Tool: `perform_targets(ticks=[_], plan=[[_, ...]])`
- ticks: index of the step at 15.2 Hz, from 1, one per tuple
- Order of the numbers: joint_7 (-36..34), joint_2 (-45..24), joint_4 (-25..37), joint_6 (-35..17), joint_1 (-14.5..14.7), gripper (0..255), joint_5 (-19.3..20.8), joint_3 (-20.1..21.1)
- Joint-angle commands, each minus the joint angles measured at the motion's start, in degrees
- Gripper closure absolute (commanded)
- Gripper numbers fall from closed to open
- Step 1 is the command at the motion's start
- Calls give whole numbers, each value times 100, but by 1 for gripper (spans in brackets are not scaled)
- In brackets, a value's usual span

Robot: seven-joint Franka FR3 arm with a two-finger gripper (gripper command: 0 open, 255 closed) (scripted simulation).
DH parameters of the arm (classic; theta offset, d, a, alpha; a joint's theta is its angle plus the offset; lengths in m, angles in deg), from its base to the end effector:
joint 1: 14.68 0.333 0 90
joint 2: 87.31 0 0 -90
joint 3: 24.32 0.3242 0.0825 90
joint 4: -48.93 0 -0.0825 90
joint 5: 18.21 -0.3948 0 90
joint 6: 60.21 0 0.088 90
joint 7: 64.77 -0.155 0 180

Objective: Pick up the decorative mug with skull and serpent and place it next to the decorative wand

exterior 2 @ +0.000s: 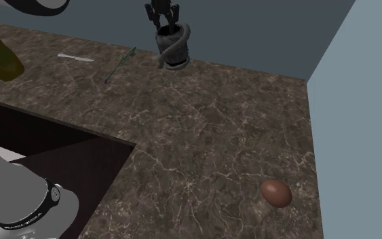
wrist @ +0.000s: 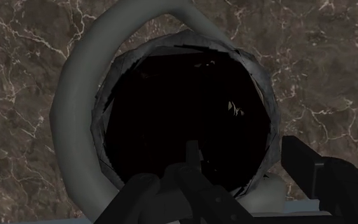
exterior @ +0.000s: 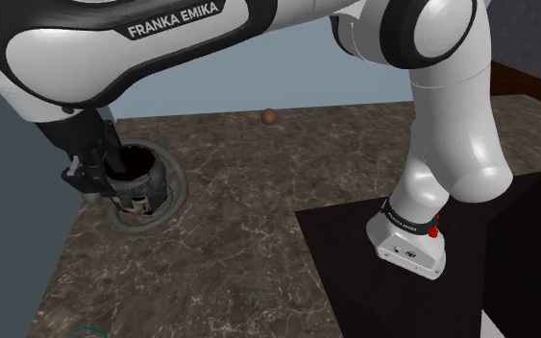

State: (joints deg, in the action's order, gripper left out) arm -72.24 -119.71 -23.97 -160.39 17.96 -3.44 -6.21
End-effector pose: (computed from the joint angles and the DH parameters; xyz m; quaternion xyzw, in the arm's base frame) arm 0.5143 0.5054 0.3897 0.9259 0.3741 -0.0074 0.0518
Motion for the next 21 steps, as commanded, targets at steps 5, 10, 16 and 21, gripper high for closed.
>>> perform_targets(ticks=[5,10,16,21], plan=[[-68,-33,-393,-437,-31,255,33,-15],[-121,-120,-643,-766,-44,255,74,-37],[-182,-252,-869,-1115,-46,255,129,-68],[-181,-252,-868,-1114,-45,255,129,-69]])
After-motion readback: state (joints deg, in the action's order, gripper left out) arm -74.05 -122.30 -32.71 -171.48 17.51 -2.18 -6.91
